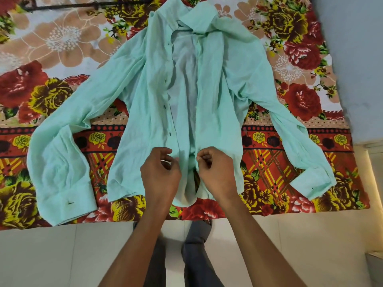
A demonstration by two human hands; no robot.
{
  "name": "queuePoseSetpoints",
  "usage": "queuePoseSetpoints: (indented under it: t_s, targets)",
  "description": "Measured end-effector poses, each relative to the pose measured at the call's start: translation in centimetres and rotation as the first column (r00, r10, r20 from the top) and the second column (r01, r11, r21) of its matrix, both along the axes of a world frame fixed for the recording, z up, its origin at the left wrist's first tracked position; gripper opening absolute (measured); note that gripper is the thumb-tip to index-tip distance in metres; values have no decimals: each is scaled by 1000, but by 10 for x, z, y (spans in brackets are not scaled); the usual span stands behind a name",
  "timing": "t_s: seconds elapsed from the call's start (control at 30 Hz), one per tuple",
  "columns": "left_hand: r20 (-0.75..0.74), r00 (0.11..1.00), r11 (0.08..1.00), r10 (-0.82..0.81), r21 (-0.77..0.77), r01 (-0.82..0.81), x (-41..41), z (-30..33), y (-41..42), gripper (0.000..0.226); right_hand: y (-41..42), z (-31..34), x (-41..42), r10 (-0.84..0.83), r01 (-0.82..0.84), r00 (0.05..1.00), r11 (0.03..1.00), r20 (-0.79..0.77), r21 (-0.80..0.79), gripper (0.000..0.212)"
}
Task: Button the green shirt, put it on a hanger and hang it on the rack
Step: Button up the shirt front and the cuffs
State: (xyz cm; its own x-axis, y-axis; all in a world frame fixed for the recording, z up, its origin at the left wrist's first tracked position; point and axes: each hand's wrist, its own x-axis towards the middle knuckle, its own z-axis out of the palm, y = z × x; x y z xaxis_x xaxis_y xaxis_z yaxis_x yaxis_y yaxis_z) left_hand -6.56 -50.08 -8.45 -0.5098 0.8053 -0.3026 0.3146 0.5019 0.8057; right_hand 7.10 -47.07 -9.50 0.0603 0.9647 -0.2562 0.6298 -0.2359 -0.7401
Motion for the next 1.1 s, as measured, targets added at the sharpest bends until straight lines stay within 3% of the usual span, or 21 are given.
queuePoseSetpoints:
  t_s: [0.07, 0.2, 0.33, 0.4, 0.6, 0.8, 1.1]
  targets:
    - [-107, 992, 997, -64, -46, 60, -2, -6, 2, 19, -3, 2, -6, 45, -63, 989, 990, 140, 130, 13]
    - [-231, 953, 975, -196, -146, 166, -2, -17, 3, 17, -6, 10, -14, 107, -176, 952, 957, 286, 229, 23]
    - [-270, 937, 969, -221, -170, 179, -2, -13, 3, 14, -6, 9, -14, 138, -192, 945, 968, 295, 160, 25]
    - [-218, 962, 981, -163, -141, 134, -4, -8, 4, 14, -4, 5, -11, 121, -148, 958, 985, 260, 88, 16]
    - [153, 988, 996, 3, -91, 11, -5, 4, 2, 15, -2, 4, -13, 44, -52, 984, 998, 173, 41, 13]
    - [308, 951, 998, 28, -67, -7, 4, -7, -5, 13, -3, 8, -17, -84, 69, 987, 992, -136, -106, 8]
    - [510, 845, 987, 159, -106, -121, 11, -9, -7, 16, -1, 2, -14, -176, 119, 946, 970, -272, -212, 9]
